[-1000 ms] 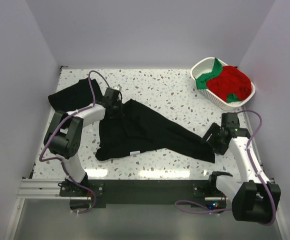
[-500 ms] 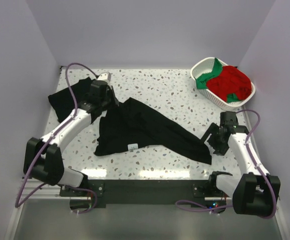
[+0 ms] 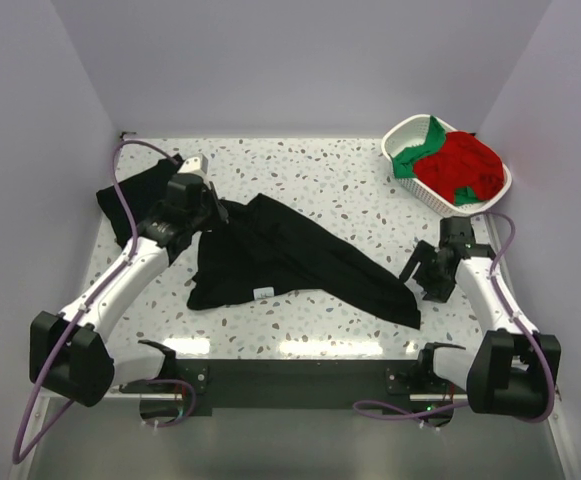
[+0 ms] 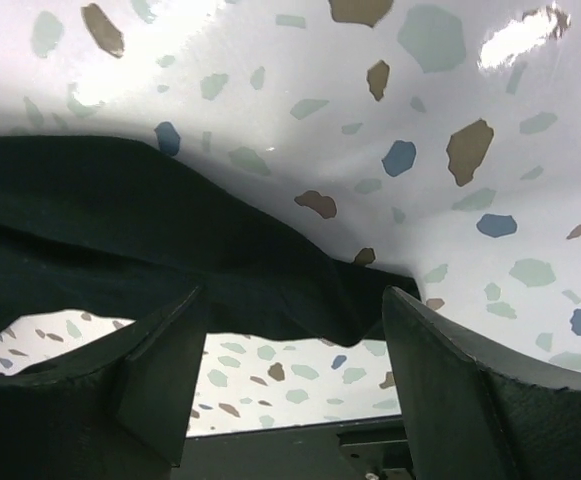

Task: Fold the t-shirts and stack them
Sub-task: Flatten the tshirt out

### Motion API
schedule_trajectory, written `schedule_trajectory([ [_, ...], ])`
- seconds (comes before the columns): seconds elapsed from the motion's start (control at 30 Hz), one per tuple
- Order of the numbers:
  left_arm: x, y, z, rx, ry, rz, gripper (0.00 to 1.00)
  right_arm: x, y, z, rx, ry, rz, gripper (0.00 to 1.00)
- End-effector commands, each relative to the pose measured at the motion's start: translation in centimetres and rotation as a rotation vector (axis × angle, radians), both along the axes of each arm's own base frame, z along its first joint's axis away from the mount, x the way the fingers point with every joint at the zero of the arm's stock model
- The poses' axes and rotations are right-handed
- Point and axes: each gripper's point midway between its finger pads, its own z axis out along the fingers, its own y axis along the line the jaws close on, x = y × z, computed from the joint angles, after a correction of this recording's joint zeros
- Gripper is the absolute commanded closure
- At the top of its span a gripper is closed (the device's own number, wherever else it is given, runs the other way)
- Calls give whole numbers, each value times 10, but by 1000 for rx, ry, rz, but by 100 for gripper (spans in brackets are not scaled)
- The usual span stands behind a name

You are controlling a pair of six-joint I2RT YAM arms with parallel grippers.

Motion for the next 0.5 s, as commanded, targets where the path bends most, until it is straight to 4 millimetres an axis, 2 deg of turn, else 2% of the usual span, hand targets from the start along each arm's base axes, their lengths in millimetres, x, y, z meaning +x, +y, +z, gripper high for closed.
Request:
schedule_trajectory([
  [0.0,0,9,11,7,-31,29,100,20,1,25,-16,-88,100,27],
  [0.1,-3,11,5,14,-15,33,100,32,7,41,-39,-154,142,27],
  [0.2,-8,14,1,21,-10,41,100,49,26,56,-41,-219,222,27],
  [0.27,-12,17,-1,30,-6,43,100,63,52,69,-9,-266,299,27],
  [0.33,-17,20,-7,46,8,44,100,70,75,68,25,-259,357,27],
  [0.37,-20,22,-15,56,27,45,100,80,86,77,43,-293,368,28],
  [0.4,-23,24,-18,61,30,50,100,86,94,75,49,-288,383,28],
  [0.47,-30,27,-31,73,55,53,100,99,118,87,69,-337,429,28],
])
